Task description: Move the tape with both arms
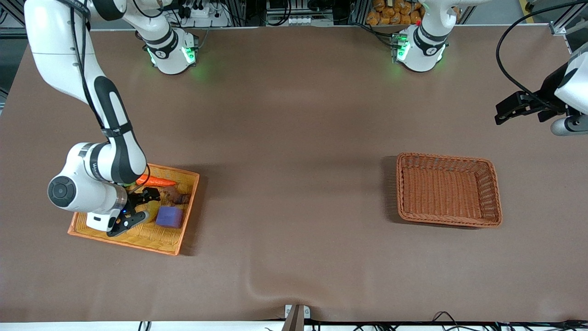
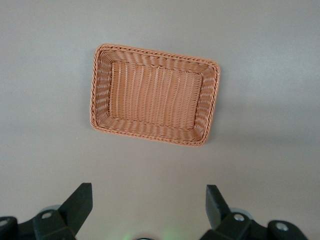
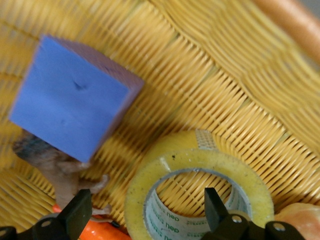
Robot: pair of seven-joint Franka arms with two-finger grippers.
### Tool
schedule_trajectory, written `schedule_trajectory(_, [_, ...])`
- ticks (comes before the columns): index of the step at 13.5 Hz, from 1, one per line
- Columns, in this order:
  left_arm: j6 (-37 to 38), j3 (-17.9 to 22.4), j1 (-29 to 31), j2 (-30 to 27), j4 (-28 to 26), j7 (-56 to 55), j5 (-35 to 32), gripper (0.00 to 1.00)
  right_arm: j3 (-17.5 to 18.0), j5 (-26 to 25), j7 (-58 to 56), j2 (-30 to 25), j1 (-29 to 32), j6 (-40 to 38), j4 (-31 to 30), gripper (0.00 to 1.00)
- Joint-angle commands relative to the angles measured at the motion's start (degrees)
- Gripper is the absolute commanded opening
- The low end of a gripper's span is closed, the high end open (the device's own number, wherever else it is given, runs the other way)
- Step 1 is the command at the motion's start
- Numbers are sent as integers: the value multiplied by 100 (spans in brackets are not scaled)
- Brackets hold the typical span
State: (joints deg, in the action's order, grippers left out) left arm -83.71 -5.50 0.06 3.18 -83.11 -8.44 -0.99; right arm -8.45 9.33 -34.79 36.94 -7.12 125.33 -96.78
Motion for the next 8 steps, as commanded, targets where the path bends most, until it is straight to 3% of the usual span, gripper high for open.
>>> schedule_trajectory(1, [66,-21,12,-54,5,123,-15,100,37,95,-63,68,44,157,-122,59])
schedule_trajectory(2, [57,-21,12,-54,-3,123,-15,100,37,95,-63,68,44,158,-122,38])
schedule_trajectory(4, [13,-21,21,-80,-82,123,-6,100,37,86,-63,50,-34,123,-113,7])
schedule_trajectory(5, [4,-21,21,-98,-91,123,-6,100,37,86,-71,16,-44,71,-78,0])
schedule_trajectory(8, [-5,-21,21,-98,-109,123,38,100,28,-80,-45,-265,-70,-577,202,0])
